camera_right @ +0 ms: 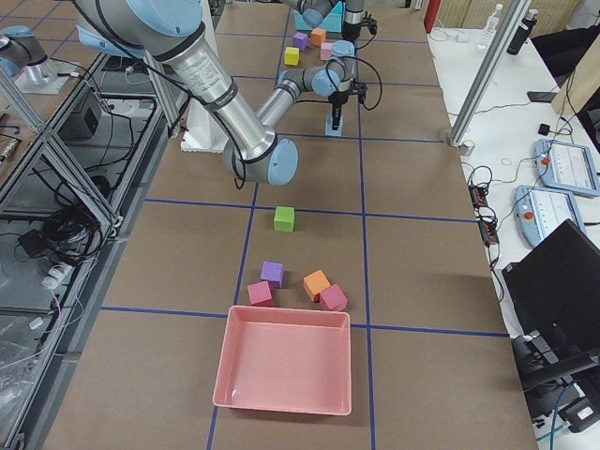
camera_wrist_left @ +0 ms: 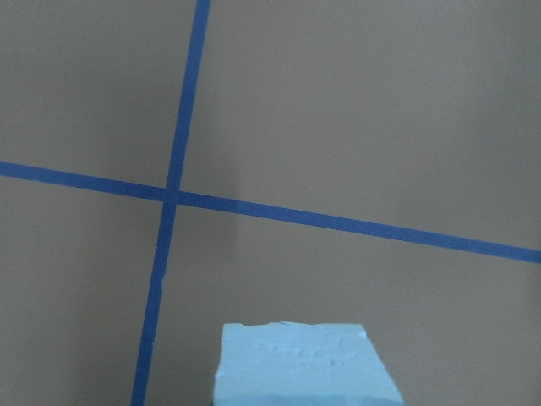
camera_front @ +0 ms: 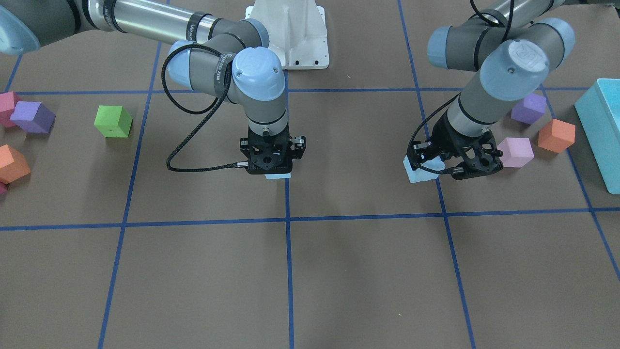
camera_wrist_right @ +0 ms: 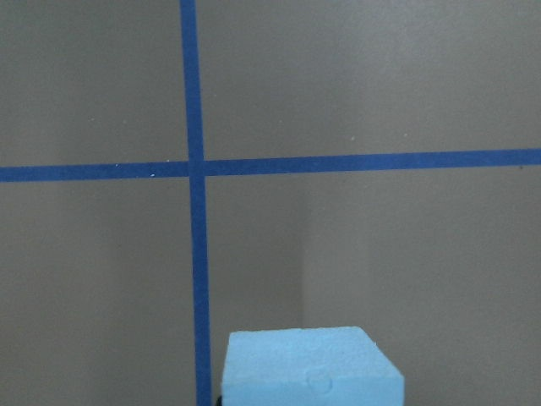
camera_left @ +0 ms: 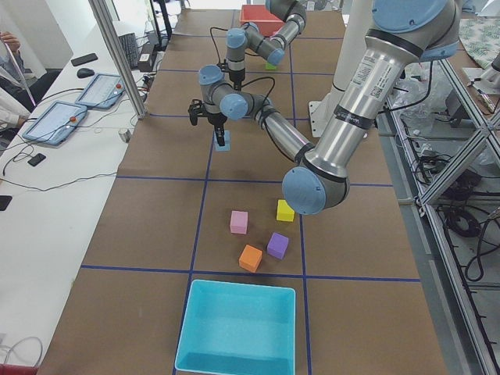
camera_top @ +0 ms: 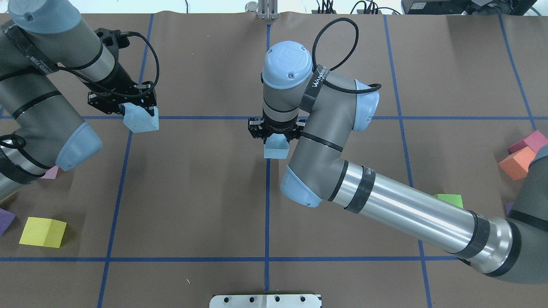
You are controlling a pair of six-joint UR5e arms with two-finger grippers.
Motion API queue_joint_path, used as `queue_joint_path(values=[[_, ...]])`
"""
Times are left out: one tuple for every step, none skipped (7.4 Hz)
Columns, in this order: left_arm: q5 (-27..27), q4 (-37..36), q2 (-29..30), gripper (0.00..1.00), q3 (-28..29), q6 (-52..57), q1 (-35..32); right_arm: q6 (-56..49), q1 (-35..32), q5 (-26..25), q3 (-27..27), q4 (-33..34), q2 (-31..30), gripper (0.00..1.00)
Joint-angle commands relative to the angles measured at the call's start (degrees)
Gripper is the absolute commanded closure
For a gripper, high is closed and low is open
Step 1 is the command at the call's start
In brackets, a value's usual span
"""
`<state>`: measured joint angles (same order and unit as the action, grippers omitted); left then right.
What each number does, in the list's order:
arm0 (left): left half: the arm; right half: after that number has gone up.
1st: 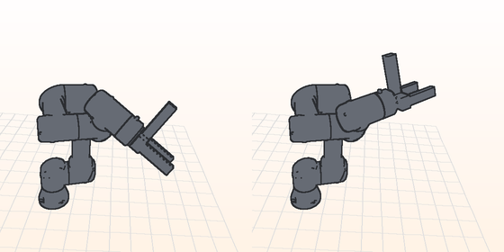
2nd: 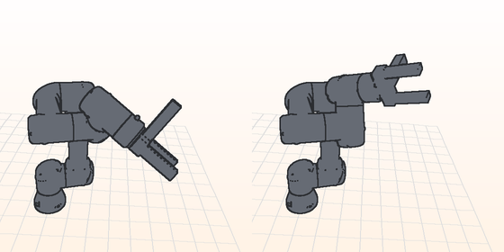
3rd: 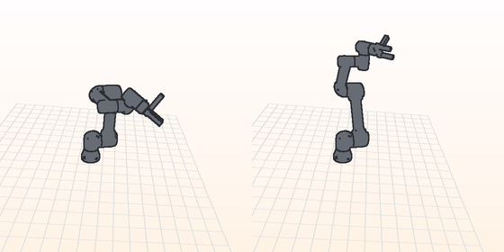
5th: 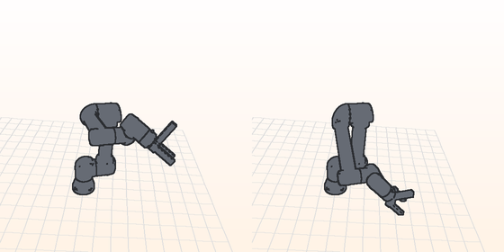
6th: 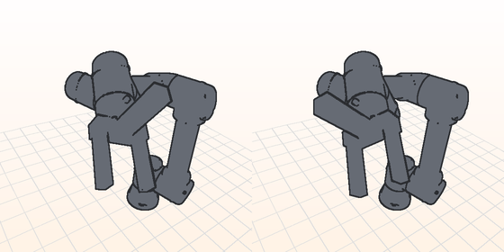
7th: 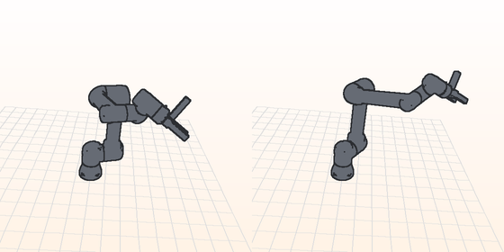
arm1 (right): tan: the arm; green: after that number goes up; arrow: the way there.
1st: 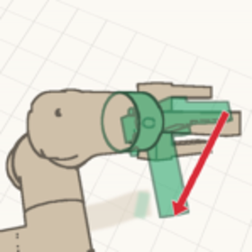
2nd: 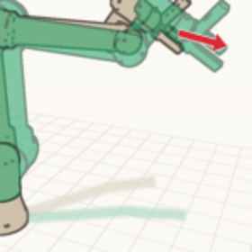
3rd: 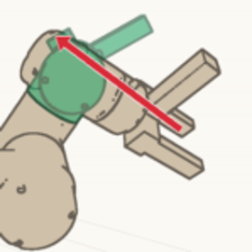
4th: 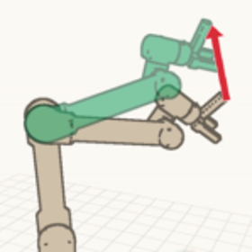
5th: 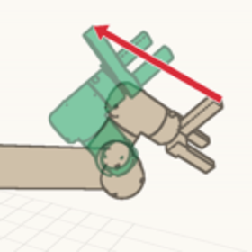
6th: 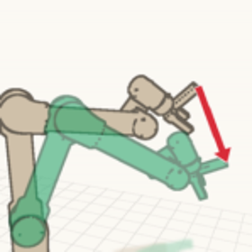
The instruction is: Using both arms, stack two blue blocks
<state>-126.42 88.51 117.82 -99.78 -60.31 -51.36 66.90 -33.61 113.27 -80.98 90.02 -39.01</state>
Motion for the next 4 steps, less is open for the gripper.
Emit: queue_joint_path(values=[[-0.05,0.0,0.13,0.57,0.02,-0.16,0.21,-0.1,0.64,-0.15,2.67,-1.69,1.04,0.42],[0.03,0.0,0.13,0.57,0.02,-0.24,0.47,-0.53,0.99,-0.33,3.28,-2.21,0.95,0.42],[-0.05,0.09,0.13,0.57,0.02,-0.42,0.47,-0.54,1.61,-0.94,4.94,-3.78,0.95,0.41],[0.03,0.09,0.13,0.57,0.11,-0.42,0.56,-0.45,1.87,-1.73,5.22,-4.41,0.95,0.36]])
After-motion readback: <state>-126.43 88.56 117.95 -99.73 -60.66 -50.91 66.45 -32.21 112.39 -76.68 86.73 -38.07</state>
